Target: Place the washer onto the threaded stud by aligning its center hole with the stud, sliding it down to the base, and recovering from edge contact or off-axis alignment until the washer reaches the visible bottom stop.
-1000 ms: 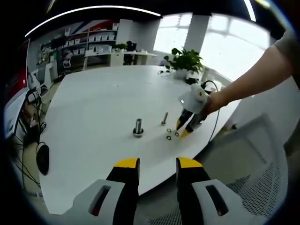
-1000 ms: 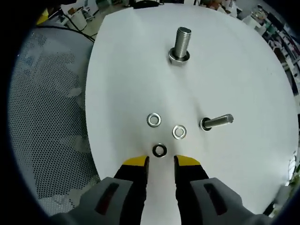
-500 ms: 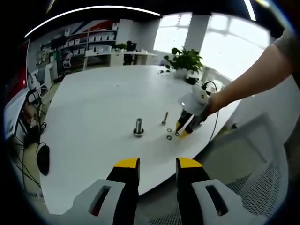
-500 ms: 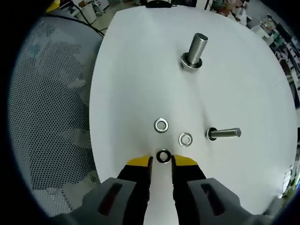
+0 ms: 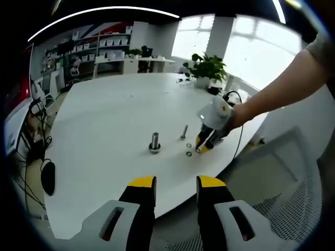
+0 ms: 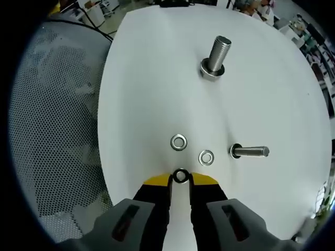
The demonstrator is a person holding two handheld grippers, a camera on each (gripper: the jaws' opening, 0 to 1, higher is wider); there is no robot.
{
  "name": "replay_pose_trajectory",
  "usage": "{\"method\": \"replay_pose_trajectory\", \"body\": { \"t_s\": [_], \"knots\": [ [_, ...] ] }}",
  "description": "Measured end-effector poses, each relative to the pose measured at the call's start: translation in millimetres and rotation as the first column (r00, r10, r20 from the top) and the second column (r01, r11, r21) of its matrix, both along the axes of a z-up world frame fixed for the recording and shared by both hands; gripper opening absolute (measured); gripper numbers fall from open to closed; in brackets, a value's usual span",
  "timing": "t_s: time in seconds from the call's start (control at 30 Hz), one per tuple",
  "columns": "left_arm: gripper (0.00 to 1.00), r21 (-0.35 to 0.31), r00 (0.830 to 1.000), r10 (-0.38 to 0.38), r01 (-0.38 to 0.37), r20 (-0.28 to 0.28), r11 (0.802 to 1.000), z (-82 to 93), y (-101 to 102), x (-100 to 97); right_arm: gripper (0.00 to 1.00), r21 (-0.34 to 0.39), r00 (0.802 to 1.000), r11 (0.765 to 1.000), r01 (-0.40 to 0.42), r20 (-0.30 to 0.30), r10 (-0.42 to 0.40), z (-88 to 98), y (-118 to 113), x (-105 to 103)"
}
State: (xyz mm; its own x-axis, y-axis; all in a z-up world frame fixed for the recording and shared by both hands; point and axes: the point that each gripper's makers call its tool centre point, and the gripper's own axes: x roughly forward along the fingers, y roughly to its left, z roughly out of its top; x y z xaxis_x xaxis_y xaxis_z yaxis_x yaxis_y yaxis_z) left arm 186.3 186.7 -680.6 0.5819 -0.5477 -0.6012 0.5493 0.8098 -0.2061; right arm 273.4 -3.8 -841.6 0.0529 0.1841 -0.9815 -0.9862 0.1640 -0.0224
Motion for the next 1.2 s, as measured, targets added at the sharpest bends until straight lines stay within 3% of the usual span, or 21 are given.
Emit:
{"method": "replay_pose_trajectory", "body": {
  "t_s": [0.27,0.67,0.87,1.2],
  "knots": [
    [0.28,-0.001,1.0,0.002,-0.002,-0.001,1.0,0.0,-0.1,-0.1,0.14,-0.048,0.999,0.998,0.029,0.038,-0.027,1.3,0.9,-2.7],
    [0.28,-0.001,1.0,0.0,0.0,-0.001,1.0,-0.1,0.0,-0.6,0.14,0.0,0.992,0.993,0.121,0.046,-0.121,0.7,-3.2,0.3],
    [0.29,-0.005,1.0,0.005,-0.005,0.004,1.0,1.2,0.7,0.3,0.13,0.067,0.959,0.957,0.282,0.021,-0.284,1.3,-5.8,2.4],
    [0.29,-0.006,1.0,-0.001,0.001,-0.001,1.0,0.7,-0.7,-0.4,0.13,0.115,0.933,0.929,0.352,0.032,-0.357,16.9,-8.6,15.3]
  ]
}}
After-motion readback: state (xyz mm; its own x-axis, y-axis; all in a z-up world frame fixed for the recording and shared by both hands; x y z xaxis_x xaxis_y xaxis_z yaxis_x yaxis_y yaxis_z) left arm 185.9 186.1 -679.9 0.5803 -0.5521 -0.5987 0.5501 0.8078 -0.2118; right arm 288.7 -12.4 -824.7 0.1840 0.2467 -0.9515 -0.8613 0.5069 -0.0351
